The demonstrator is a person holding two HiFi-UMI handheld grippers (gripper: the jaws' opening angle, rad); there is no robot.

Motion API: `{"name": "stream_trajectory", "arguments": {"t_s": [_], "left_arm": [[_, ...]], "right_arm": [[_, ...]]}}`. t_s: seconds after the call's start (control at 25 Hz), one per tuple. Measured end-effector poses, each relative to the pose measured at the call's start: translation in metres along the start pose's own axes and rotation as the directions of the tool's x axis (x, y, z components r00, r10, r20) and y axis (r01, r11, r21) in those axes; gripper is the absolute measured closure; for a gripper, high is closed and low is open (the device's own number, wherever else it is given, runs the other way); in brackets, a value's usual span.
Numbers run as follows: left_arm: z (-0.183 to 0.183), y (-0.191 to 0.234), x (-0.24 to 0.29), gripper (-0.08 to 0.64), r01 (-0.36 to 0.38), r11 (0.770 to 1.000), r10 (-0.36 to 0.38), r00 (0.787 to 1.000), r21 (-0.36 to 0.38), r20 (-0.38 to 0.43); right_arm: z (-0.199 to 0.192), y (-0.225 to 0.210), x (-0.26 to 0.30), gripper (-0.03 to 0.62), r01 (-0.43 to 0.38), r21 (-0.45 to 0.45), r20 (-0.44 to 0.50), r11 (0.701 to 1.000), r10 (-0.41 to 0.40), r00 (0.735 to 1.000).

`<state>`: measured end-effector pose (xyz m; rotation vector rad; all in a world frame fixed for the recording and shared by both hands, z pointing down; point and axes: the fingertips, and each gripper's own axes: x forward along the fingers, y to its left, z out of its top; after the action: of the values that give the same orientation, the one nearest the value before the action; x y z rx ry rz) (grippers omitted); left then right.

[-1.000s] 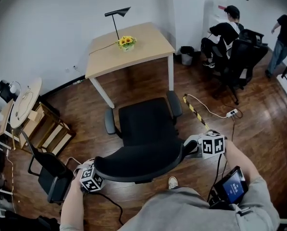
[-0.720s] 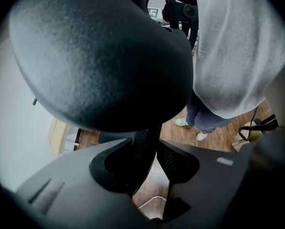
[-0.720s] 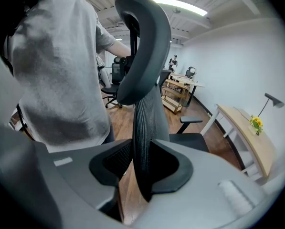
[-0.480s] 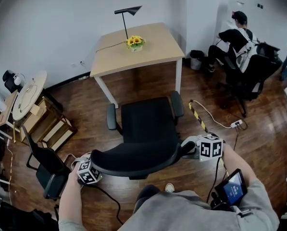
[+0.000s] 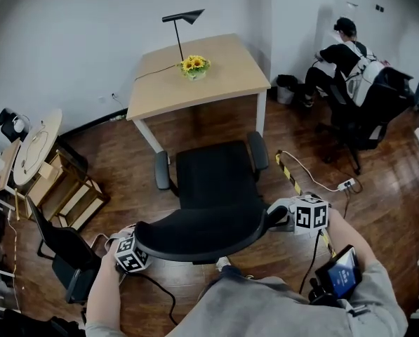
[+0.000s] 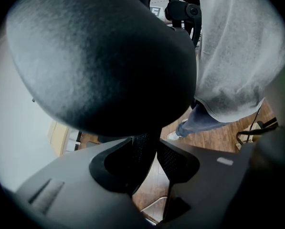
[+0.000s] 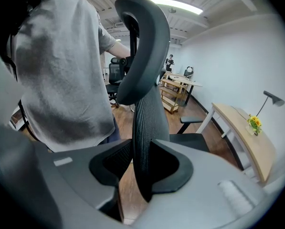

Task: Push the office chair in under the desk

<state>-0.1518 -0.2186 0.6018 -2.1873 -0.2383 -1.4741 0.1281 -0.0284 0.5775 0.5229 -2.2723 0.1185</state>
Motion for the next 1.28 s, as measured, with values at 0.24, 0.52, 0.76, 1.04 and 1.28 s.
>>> {"name": "stream_trajectory", "arguments": {"t_s": [0.24,0.52,0.76,1.04,1.28], "left_arm": [[0.002,0.037,0.014,0.403,0.019,1.0,-0.019,1.0,0.001,0.0],[0.0,0.078,0.027,0.403,0.042,0.999,-0.042,0.999,0.009,-0.008],[-0.003,0.107,0.039,0.405,0.053,0.998,-0.053,0.999,0.028,-0.002],[-0.002,0.134,0.047,0.407,0.048,0.998,-0.048,0.999,0.045,0.007],[-0.008,0.164,0.058,0.405,0.053,0.997,-0.053,0.999,0.058,0.009]], "right_arm": [[-0.007,-0.039,-0.001,0.463,0.01,0.009,-0.031,1.0,-0.01,0.999],[-0.012,-0.077,0.003,0.462,0.009,0.041,-0.025,0.999,-0.008,1.0],[-0.017,-0.106,0.006,0.457,0.026,0.066,-0.031,0.997,-0.024,0.999],[-0.021,-0.132,0.006,0.453,0.039,0.093,-0.049,0.995,-0.035,0.998],[-0.023,-0.16,0.01,0.453,0.042,0.094,-0.037,0.995,-0.039,0.999]]}}
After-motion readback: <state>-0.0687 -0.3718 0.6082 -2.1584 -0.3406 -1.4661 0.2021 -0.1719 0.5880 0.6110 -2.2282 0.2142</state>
